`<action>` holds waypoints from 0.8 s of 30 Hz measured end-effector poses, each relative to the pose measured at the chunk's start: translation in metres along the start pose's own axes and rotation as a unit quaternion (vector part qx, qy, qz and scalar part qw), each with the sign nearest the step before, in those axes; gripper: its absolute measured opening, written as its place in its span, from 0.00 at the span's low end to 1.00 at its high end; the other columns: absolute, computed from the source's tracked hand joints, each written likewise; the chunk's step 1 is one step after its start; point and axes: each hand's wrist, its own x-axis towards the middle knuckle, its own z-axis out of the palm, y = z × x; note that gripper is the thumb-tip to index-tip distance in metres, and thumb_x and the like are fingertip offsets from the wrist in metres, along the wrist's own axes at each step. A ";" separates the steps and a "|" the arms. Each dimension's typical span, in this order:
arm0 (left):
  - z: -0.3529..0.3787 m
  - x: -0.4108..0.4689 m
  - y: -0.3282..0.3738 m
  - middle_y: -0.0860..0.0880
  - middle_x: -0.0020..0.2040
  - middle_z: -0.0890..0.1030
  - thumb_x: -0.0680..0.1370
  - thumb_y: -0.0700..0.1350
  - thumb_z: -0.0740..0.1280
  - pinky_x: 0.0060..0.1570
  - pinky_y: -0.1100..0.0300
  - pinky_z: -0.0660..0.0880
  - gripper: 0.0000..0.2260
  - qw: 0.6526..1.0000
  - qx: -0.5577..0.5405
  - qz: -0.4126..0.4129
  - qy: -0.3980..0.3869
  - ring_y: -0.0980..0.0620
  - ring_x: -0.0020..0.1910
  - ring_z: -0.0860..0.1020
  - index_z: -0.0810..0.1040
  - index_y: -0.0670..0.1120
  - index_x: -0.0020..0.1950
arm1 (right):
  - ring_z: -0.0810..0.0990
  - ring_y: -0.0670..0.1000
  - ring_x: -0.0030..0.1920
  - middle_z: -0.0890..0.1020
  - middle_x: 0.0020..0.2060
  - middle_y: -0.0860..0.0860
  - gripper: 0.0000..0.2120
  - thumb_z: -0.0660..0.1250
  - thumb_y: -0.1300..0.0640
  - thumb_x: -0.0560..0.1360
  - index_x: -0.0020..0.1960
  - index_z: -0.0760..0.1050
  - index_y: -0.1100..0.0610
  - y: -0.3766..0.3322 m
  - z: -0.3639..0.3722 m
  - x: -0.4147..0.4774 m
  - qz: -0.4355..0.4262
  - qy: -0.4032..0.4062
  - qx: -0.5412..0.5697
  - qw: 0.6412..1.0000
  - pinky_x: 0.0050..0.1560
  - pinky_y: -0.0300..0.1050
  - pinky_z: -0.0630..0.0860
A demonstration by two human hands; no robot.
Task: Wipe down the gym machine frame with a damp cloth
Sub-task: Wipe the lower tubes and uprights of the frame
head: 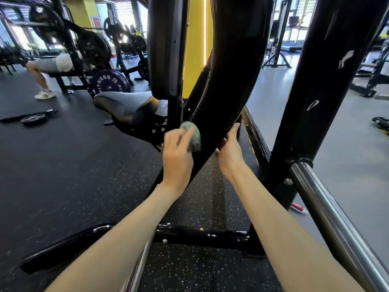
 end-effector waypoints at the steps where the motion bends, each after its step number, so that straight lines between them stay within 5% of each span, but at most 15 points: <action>1: -0.004 -0.018 -0.003 0.45 0.49 0.77 0.78 0.36 0.57 0.50 0.61 0.75 0.14 0.994 -0.011 0.076 -0.074 0.49 0.50 0.73 0.80 0.38 0.57 | 0.78 0.44 0.56 0.81 0.55 0.45 0.28 0.46 0.35 0.79 0.62 0.75 0.49 0.002 -0.001 -0.001 0.004 0.000 0.008 1.000 0.63 0.43 0.72; 3: -0.010 -0.059 -0.002 0.46 0.50 0.81 0.75 0.35 0.60 0.44 0.54 0.80 0.16 0.965 -0.021 0.087 -0.247 0.49 0.50 0.77 0.79 0.41 0.59 | 0.79 0.47 0.57 0.82 0.54 0.48 0.28 0.48 0.34 0.79 0.61 0.77 0.51 0.012 -0.005 -0.003 0.017 0.006 -0.012 1.000 0.63 0.45 0.72; 4: -0.010 -0.070 0.001 0.48 0.51 0.82 0.74 0.34 0.63 0.46 0.53 0.80 0.16 0.956 -0.025 0.001 -0.292 0.49 0.51 0.79 0.79 0.43 0.60 | 0.78 0.48 0.57 0.82 0.54 0.49 0.28 0.49 0.35 0.79 0.61 0.77 0.52 0.020 -0.009 -0.006 0.035 0.014 -0.038 0.999 0.62 0.46 0.72; 7: -0.006 -0.069 -0.003 0.54 0.49 0.83 0.75 0.40 0.71 0.52 0.63 0.76 0.12 0.889 -0.120 -0.322 -0.302 0.55 0.50 0.80 0.80 0.48 0.58 | 0.78 0.52 0.52 0.80 0.54 0.55 0.24 0.51 0.41 0.82 0.58 0.77 0.56 0.045 -0.021 -0.018 0.115 0.045 -0.134 0.983 0.48 0.44 0.74; 10: -0.003 -0.064 -0.007 0.51 0.46 0.83 0.76 0.38 0.70 0.45 0.69 0.75 0.07 0.821 -0.228 -0.424 -0.308 0.55 0.47 0.81 0.80 0.47 0.52 | 0.78 0.54 0.52 0.82 0.51 0.56 0.15 0.56 0.49 0.82 0.54 0.78 0.55 0.057 -0.032 -0.030 0.158 0.011 -0.168 0.973 0.53 0.48 0.72; 14: -0.005 -0.070 -0.005 0.48 0.50 0.83 0.77 0.37 0.68 0.52 0.54 0.79 0.07 0.722 -0.315 -0.562 -0.252 0.52 0.50 0.81 0.79 0.48 0.51 | 0.78 0.53 0.57 0.82 0.53 0.52 0.11 0.63 0.53 0.79 0.57 0.79 0.56 0.063 -0.046 -0.037 0.148 -0.054 -0.220 0.963 0.51 0.46 0.72; 20: 0.002 -0.073 -0.004 0.46 0.50 0.83 0.78 0.41 0.68 0.52 0.52 0.79 0.10 0.631 -0.379 -0.637 -0.229 0.50 0.49 0.81 0.79 0.41 0.59 | 0.81 0.51 0.51 0.82 0.52 0.54 0.14 0.64 0.67 0.77 0.61 0.76 0.56 0.076 -0.071 -0.048 0.163 -0.079 -0.244 0.953 0.50 0.47 0.77; 22: 0.004 -0.076 0.000 0.43 0.51 0.83 0.78 0.41 0.67 0.49 0.54 0.79 0.11 0.593 -0.409 -0.653 -0.234 0.49 0.48 0.82 0.78 0.39 0.59 | 0.81 0.54 0.52 0.81 0.54 0.56 0.14 0.65 0.67 0.76 0.59 0.76 0.55 0.084 -0.079 -0.048 0.157 -0.032 -0.251 0.955 0.55 0.55 0.78; 24: 0.007 -0.080 0.002 0.41 0.55 0.82 0.78 0.35 0.66 0.47 0.57 0.79 0.12 0.593 -0.398 -0.656 -0.244 0.48 0.50 0.82 0.75 0.36 0.61 | 0.81 0.57 0.54 0.81 0.55 0.56 0.10 0.66 0.63 0.76 0.54 0.75 0.50 0.090 -0.084 -0.047 0.161 -0.003 -0.256 0.953 0.59 0.61 0.77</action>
